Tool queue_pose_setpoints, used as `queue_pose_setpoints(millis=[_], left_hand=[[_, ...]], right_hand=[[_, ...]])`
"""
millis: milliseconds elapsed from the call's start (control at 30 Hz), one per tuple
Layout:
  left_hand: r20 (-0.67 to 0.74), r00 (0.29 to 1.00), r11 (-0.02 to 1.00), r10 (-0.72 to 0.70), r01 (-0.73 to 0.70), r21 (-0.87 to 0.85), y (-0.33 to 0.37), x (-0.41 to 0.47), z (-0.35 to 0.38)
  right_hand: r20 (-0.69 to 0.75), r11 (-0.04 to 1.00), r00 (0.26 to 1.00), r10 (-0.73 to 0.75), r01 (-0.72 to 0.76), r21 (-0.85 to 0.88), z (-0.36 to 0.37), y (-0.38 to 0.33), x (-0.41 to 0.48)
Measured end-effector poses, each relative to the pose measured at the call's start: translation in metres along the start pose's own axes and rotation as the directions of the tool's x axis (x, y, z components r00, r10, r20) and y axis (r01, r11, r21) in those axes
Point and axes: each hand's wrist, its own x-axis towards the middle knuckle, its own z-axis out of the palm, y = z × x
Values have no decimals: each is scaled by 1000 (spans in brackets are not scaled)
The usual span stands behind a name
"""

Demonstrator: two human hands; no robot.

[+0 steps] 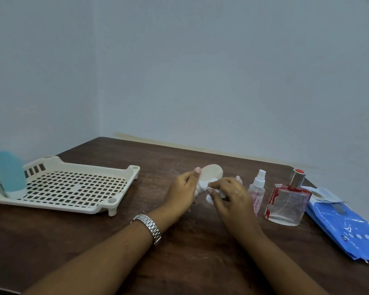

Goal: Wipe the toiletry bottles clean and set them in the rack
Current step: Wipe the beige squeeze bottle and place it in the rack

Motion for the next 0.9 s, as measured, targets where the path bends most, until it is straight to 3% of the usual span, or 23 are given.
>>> queue_pose_setpoints(millis=[167, 300, 400, 500, 633, 733, 800, 900], left_hand=[[210, 971, 988, -113, 132, -80, 7, -4, -4], [357, 925, 984, -130, 164, -66, 13, -3, -14], [512, 857, 987, -63, 130, -96, 18, -6, -18], [515, 856, 980, -34, 129, -150, 23, -8, -17], [543, 837, 967, -66, 188, -172, 22, -6, -23], [581, 804, 965, -125, 235, -119, 22, -7, -24], [600, 782, 956, -169, 278, -93, 24, -9, -23], [602, 769, 948, -217, 312, -57, 22, -8, -23]], right_hand=[[-209, 994, 974, 83, -96, -52, -6, 4, 7], [-280, 973, 934, 223, -232, 1, -11, 12, 9], [-76, 954, 963, 259, -243, 177, -9, 7, 3], [21, 856, 934, 357, -336, 394, -4, -7, 1], [201, 461, 813, 546, -492, 738, -6, -3, 6], [342, 266, 774, 532, -537, 800, -10, -5, 9], [401, 237, 770, 496, -564, 791, -10, -8, 9], [455, 303, 761, 462, -617, 726, -8, -10, 6]])
